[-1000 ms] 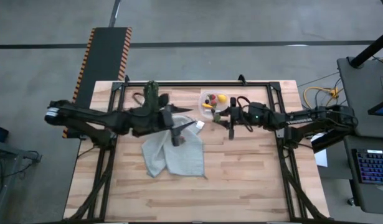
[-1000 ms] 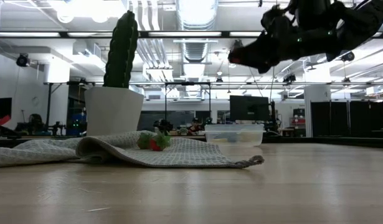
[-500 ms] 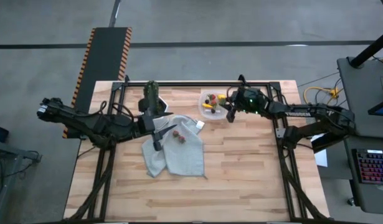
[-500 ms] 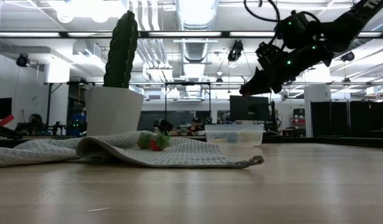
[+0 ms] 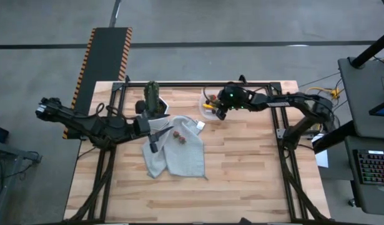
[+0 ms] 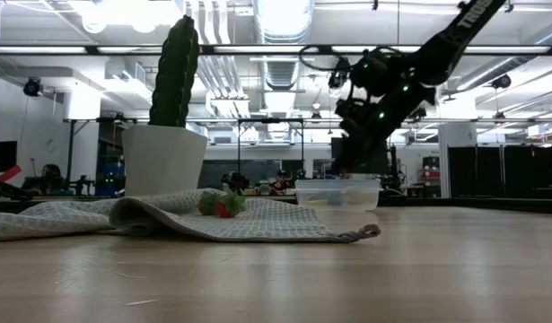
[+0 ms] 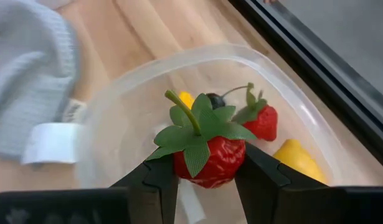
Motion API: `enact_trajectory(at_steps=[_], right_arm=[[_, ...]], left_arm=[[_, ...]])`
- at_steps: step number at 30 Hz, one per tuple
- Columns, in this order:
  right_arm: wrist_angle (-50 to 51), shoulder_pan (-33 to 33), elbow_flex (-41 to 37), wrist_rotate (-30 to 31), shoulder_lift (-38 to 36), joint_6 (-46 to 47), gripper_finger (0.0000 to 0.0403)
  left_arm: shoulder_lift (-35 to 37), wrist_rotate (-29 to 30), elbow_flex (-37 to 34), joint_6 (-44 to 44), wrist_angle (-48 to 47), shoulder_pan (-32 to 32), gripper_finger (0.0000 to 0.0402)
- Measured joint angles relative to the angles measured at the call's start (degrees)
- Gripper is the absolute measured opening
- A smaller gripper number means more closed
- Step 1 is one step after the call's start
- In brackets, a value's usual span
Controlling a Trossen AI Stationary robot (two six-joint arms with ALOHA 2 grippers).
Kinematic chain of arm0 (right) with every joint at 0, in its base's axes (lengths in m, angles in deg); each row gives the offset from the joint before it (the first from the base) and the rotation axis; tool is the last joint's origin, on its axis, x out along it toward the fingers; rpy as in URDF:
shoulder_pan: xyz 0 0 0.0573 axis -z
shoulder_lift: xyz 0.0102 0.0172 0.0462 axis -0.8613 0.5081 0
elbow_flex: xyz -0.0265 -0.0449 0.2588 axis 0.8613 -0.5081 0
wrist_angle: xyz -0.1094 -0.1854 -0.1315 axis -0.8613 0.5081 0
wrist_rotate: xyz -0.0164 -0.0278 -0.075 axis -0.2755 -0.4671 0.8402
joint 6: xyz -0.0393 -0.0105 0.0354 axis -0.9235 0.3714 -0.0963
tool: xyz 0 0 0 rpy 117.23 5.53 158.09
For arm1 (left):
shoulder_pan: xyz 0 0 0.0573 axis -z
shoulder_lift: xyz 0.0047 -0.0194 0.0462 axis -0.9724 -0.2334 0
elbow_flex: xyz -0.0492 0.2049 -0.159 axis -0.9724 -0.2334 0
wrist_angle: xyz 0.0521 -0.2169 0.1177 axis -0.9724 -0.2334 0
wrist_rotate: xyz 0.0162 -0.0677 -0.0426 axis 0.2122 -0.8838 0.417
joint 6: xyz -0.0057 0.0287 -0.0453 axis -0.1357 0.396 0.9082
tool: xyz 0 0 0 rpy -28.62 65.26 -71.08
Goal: Pick and placing Produce into tupperware
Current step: Put the red strawberry into the transparent bin
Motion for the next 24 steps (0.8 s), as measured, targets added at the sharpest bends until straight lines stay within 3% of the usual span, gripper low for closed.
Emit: enact_trajectory(at_steps=[10,17,24], right_arm=[[2.86,1.01,5.59,0.67,6.95,-1.49,0.0119],[2.96,1.78,6.77,0.73,6.96,-0.61,0.0182],[2.94,1.77,7.05,0.68,6.68,-0.88,0.0189]], left_arm=[[2.69,0.01,-2.00,0.03,0.55,0.89,0.0190],[2.27,0.01,-2.00,0.51,0.64,0.89,0.0190],[1.83,0.00,-2.13,1.36,0.50,1.11,0.0190]])
